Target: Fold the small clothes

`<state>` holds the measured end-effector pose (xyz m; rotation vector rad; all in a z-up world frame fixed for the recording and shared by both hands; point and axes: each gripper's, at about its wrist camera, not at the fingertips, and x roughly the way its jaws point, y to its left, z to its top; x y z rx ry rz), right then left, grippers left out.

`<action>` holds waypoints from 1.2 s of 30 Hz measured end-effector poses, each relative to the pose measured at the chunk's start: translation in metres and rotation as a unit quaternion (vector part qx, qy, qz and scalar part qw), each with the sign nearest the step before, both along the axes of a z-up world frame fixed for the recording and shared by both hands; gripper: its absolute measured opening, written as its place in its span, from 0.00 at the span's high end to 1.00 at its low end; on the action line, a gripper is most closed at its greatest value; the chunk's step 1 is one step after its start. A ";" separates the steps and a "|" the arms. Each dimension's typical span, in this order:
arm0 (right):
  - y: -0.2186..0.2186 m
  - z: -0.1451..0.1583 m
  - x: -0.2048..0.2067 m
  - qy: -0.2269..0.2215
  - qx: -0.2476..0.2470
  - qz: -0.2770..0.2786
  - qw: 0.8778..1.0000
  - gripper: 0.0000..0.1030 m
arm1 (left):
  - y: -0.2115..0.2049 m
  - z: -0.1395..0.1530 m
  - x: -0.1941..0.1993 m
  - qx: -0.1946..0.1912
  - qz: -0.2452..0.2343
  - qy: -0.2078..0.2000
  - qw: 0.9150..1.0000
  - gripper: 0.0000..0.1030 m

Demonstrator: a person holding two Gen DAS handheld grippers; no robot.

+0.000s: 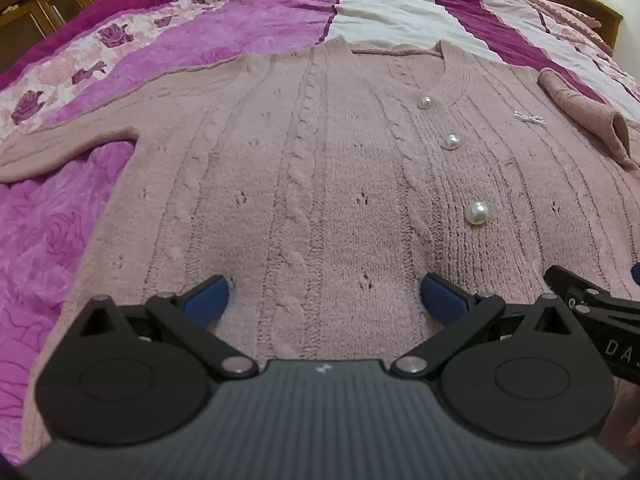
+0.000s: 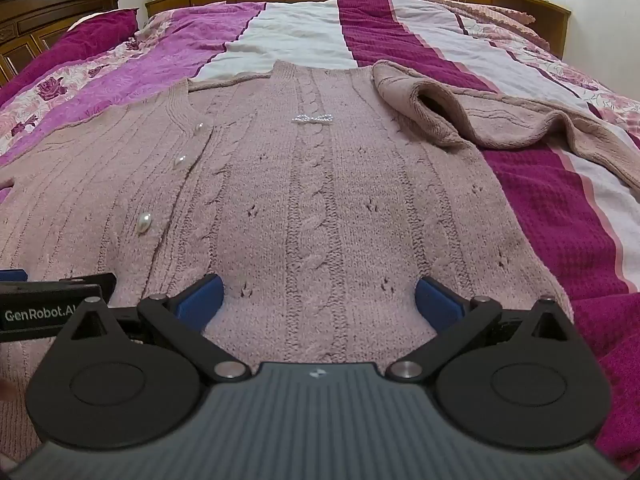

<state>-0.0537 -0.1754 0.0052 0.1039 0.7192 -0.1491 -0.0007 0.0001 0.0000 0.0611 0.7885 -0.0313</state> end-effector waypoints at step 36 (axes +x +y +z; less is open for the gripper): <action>0.002 0.000 -0.001 0.001 -0.002 0.000 1.000 0.00 | 0.001 0.001 0.003 -0.002 -0.002 0.010 1.000 0.00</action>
